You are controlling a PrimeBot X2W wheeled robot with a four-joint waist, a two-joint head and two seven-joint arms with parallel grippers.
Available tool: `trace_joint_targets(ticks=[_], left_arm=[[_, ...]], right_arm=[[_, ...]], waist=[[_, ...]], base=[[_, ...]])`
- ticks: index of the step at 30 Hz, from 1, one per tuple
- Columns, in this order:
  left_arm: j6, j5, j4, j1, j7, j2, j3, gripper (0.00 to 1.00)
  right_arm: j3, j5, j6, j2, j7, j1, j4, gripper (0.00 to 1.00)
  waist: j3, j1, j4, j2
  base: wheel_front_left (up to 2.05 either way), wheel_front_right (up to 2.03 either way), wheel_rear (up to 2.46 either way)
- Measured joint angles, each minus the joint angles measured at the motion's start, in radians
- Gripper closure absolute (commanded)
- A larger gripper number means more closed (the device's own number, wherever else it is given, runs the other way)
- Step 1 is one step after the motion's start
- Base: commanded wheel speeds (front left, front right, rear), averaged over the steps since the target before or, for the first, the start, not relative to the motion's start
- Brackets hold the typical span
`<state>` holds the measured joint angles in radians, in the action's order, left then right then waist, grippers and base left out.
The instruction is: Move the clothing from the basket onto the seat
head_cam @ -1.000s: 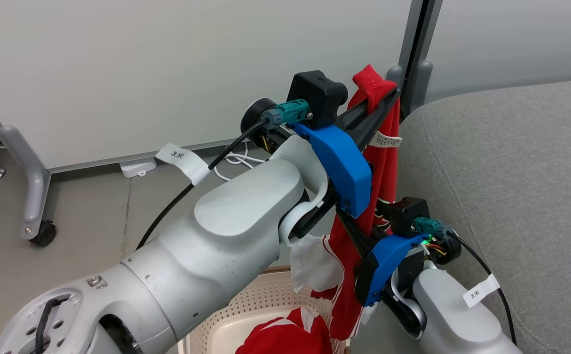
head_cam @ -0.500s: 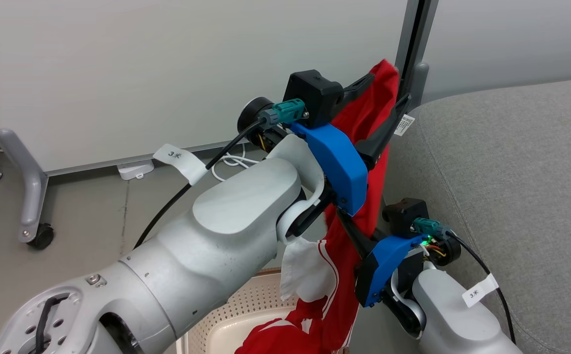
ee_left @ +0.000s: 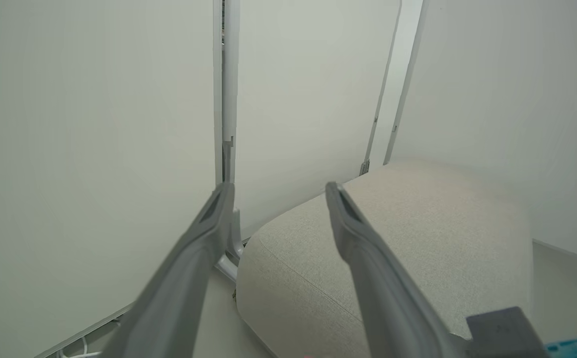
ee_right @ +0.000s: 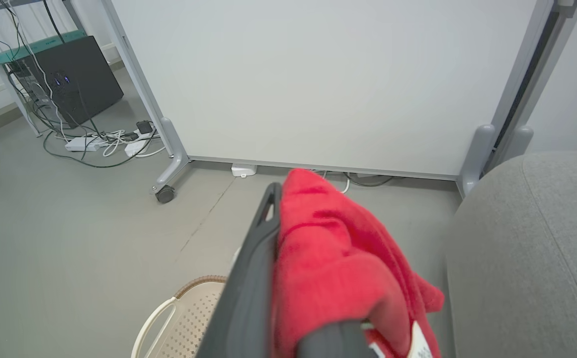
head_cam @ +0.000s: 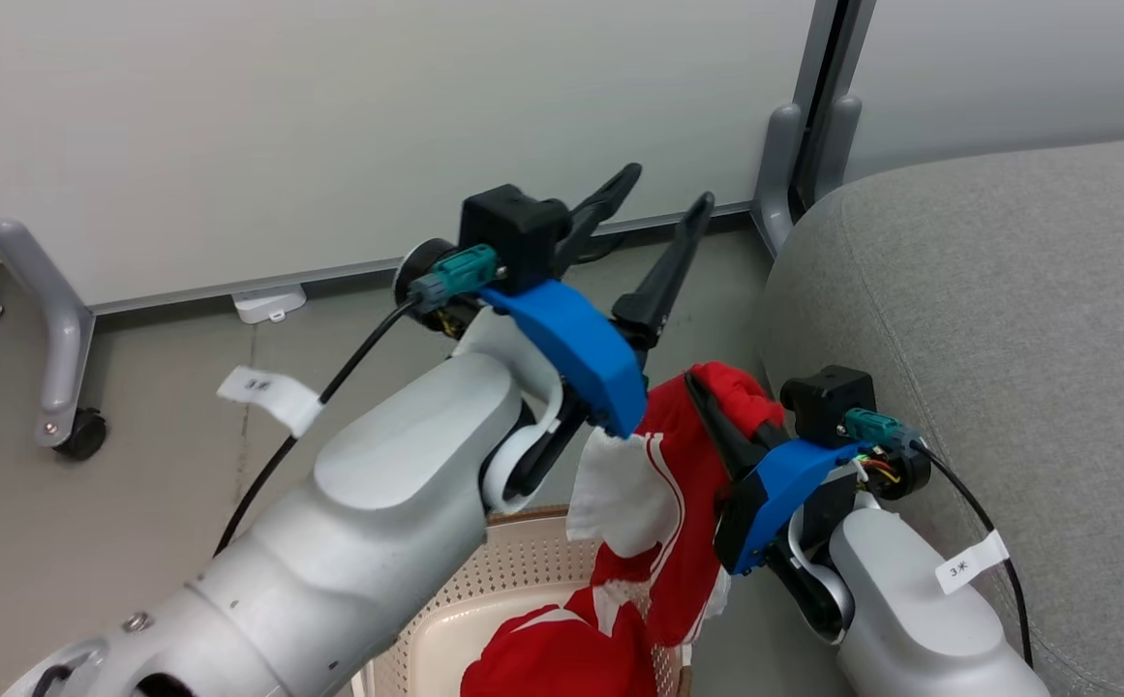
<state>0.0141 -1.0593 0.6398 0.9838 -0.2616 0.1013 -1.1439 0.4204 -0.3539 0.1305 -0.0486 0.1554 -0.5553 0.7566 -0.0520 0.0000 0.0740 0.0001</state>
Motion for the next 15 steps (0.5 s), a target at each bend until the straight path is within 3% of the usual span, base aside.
trace_joint_targets(ticks=[8,15], left_arm=[[-0.020,0.255,-0.233,-0.277,-0.001,0.124,0.284,0.00],[0.016,0.469,-0.422,-0.573,-0.001,0.169,0.550,0.00]], right_arm=[[-0.076,0.072,0.000,-0.001,-0.018,0.034,-0.120,1.00],[-0.130,0.119,0.000,-0.009,-0.077,0.103,-0.274,1.00]], waist=[[-0.032,0.0000,0.025,-0.0001],[-0.050,0.0000,0.081,0.0000]], base=[[0.00,0.00,0.00],[0.00,0.00,0.00]])
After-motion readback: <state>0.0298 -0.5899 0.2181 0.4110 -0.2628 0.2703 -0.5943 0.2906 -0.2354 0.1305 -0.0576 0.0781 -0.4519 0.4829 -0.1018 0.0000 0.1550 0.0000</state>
